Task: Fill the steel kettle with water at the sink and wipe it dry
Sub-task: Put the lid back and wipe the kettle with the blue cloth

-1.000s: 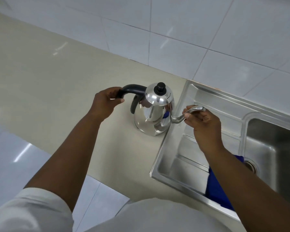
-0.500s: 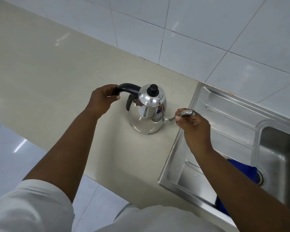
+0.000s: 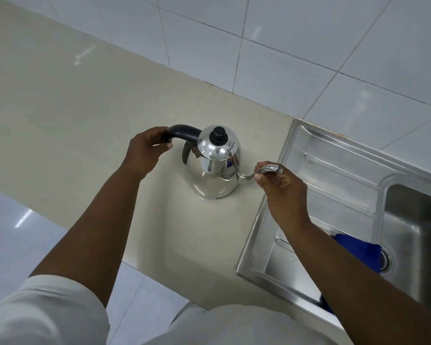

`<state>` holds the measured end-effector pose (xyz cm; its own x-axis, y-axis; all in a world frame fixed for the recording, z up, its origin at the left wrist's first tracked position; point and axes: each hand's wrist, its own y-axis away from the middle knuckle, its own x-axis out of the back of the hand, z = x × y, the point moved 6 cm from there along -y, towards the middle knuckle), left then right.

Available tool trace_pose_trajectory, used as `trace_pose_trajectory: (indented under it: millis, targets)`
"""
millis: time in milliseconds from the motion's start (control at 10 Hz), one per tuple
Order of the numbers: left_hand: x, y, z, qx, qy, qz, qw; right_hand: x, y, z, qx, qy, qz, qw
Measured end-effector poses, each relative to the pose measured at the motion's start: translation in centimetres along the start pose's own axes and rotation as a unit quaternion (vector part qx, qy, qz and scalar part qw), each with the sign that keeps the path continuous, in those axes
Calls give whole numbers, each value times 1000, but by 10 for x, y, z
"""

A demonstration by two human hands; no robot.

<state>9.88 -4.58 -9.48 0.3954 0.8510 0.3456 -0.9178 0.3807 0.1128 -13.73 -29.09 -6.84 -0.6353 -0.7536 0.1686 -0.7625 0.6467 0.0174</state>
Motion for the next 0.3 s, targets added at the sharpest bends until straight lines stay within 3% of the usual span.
trace_pose_trajectory:
  millis: [300]
  targets:
    - [2, 2, 14, 19, -37, 15, 999, 8, 6, -3, -55, -15, -15, 998]
